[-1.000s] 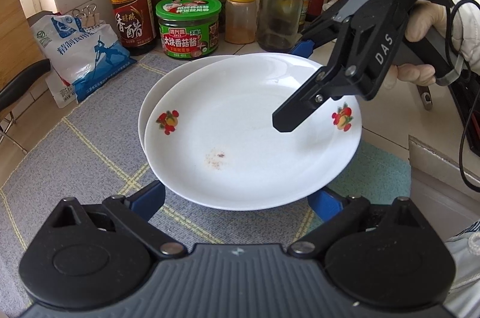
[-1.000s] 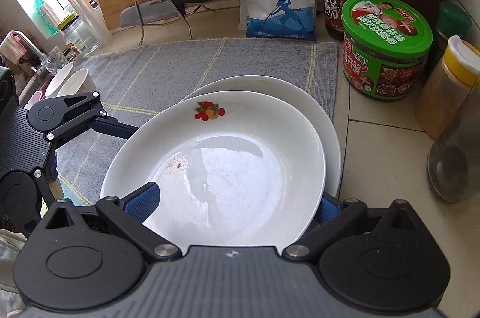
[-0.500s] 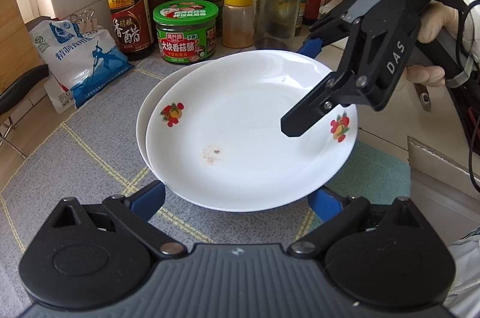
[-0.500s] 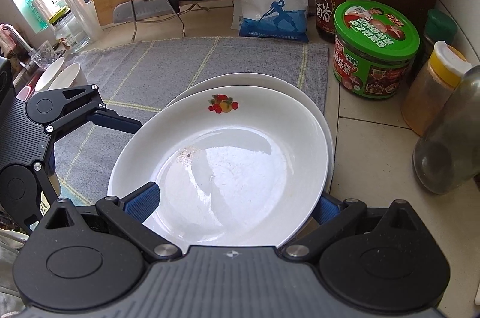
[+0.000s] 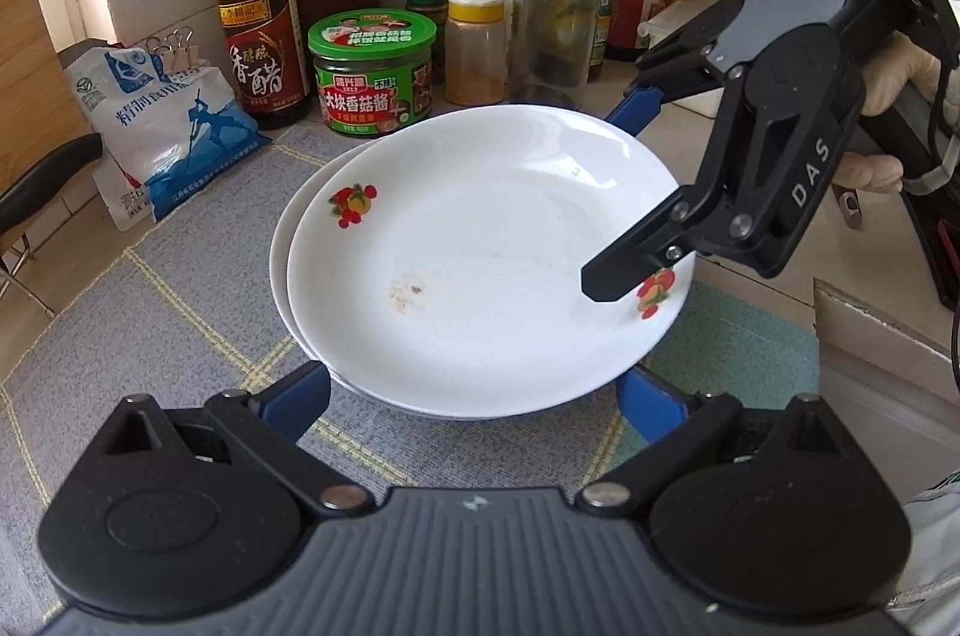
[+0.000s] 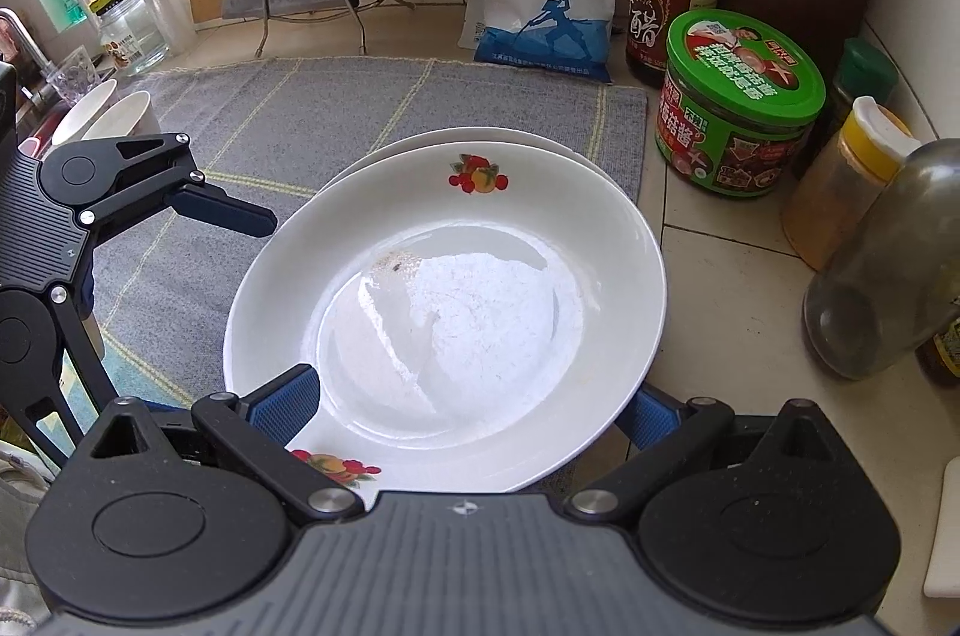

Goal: Organize plates and bowls
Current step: 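Lower the plate onto the plate stack and open the right gripper, then move the left tool toward a white bowl near the sink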

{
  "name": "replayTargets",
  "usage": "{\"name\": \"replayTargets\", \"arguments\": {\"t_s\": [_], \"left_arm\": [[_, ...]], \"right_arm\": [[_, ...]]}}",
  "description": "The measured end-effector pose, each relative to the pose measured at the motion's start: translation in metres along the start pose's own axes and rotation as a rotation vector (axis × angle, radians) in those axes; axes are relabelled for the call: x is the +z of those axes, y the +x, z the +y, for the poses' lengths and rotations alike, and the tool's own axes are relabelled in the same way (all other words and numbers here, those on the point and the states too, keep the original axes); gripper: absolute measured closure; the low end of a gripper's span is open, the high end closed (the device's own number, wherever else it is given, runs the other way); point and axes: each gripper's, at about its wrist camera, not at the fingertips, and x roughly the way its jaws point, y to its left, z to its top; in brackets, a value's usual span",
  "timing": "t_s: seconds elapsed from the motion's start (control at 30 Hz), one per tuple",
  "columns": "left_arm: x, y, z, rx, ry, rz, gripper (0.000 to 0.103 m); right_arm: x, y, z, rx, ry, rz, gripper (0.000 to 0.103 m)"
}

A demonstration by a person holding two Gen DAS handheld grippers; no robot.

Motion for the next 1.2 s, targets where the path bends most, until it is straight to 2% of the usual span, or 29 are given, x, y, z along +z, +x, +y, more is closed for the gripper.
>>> {"name": "replayTargets", "arguments": {"t_s": [0.1,0.27,0.4,0.5,0.57,0.7,0.8,1.03,1.1,1.2], "left_arm": [[-0.003,-0.002,-0.001,-0.001,-0.007,-0.004,0.002],[-0.005,-0.008,-0.006,0.008,-0.009,-0.024,0.002],[-0.007,-0.019,-0.010,0.032,-0.036,-0.061,0.002],[-0.010,-0.031,-0.012,0.074,-0.075,-0.099,0.001],[-0.013,-0.042,-0.011,0.103,-0.107,-0.127,0.001],[-0.020,-0.062,-0.007,0.168,-0.200,-0.169,0.001],[-0.027,-0.078,-0.004,0.246,-0.272,-0.175,0.001],[-0.055,-0.117,0.003,0.392,-0.373,-0.165,0.001],[-0.065,-0.126,0.008,0.416,-0.393,-0.157,0.001],[-0.081,-0.135,0.017,0.410,-0.413,-0.138,0.001]], "right_arm": [[-0.006,0.002,-0.001,-0.015,0.013,0.013,0.000],[-0.011,-0.006,0.004,-0.028,0.007,-0.024,0.000],[-0.009,-0.019,0.014,-0.077,-0.004,-0.101,0.000],[-0.008,-0.030,0.025,-0.151,-0.021,-0.178,0.000],[-0.008,-0.035,0.035,-0.200,-0.036,-0.226,0.000],[-0.007,-0.041,0.050,-0.243,-0.081,-0.291,0.000],[-0.004,-0.040,0.059,-0.241,-0.109,-0.324,0.000],[0.004,-0.021,0.090,-0.143,-0.184,-0.338,0.000],[0.006,-0.017,0.107,-0.126,-0.212,-0.340,0.000],[0.008,-0.013,0.130,-0.111,-0.248,-0.347,0.000]]}}
